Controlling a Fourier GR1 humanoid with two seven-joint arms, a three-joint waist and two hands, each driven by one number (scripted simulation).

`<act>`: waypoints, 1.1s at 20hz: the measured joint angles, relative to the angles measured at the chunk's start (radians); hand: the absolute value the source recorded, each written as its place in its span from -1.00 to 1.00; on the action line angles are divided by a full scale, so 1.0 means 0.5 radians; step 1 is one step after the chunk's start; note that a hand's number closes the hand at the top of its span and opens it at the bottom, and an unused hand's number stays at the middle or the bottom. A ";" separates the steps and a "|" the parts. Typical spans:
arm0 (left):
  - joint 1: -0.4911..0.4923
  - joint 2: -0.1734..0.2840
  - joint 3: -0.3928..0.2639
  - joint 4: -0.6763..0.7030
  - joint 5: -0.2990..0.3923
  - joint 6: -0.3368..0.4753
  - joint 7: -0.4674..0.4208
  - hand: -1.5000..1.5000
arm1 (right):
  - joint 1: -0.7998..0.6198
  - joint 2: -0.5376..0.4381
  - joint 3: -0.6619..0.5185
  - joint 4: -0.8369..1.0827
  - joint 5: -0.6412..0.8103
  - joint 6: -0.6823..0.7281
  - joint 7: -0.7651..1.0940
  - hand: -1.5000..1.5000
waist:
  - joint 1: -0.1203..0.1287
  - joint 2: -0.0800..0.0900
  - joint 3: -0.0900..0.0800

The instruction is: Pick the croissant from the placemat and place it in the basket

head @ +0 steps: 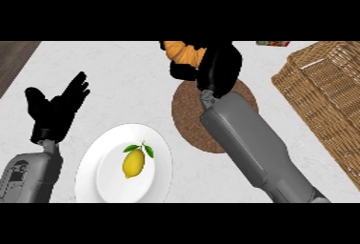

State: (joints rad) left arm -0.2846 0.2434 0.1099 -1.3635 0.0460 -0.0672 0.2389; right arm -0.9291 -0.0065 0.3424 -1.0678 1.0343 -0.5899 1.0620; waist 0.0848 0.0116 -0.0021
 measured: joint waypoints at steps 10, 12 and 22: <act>0.058 0.043 0.076 0.014 0.024 -0.008 -0.047 0.00 | -0.613 -0.009 -0.304 0.431 0.316 0.076 0.195 1.00 | -0.088 -0.016 0.000; 0.053 0.047 0.078 -0.002 0.020 0.001 -0.023 0.00 | -0.703 -0.023 -0.378 0.501 0.378 0.091 0.209 1.00 | -0.100 -0.017 0.000; 0.097 0.023 0.069 -0.049 0.000 0.031 -0.012 0.00 | -0.942 -0.288 -0.712 0.855 0.562 0.081 0.149 1.00 | -0.122 -0.015 0.001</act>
State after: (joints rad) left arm -0.2358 0.2548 0.1444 -1.3879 0.0459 -0.0519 0.2327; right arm -1.4000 -0.1505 -0.0138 -0.6403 1.3154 -0.5493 1.1367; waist 0.0238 0.0043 -0.0014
